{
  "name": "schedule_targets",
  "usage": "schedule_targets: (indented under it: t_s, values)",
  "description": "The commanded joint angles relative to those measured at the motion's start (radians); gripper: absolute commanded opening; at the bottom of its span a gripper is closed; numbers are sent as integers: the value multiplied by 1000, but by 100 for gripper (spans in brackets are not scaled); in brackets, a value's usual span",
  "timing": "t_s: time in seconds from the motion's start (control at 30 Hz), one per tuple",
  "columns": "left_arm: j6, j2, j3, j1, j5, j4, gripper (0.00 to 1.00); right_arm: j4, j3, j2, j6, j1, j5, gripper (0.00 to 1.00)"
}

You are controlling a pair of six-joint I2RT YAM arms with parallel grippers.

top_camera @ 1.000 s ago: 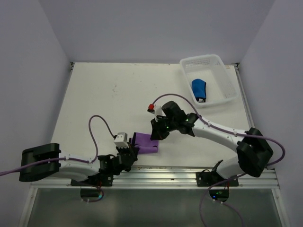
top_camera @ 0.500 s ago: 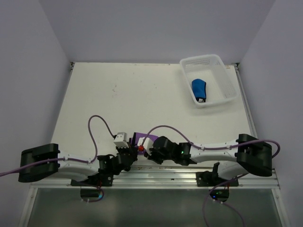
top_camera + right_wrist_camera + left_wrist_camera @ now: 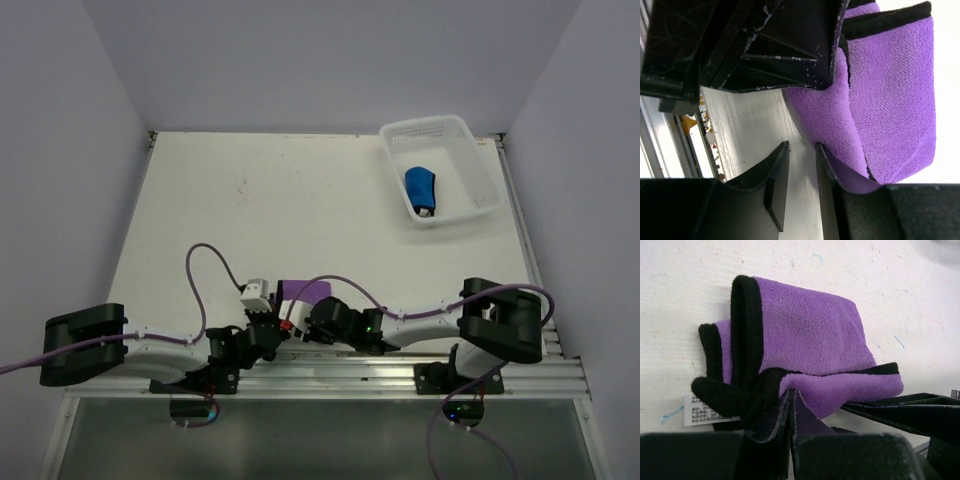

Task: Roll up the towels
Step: Roll the towel

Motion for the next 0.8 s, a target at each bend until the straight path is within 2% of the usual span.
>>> schedule_targets:
  t_s: [0.0,0.47,0.77]
  values:
    - [12,11,-17,10,19,-24,3,61,43,30,-45,3,46,32]
    - [6,-31,-45,13,21,-25,3,168,-35,-124,-129,32,-17,42]
    - [3,-38,-48,16,26,-28,3,128,-34,-101,-157,32,-58,43]
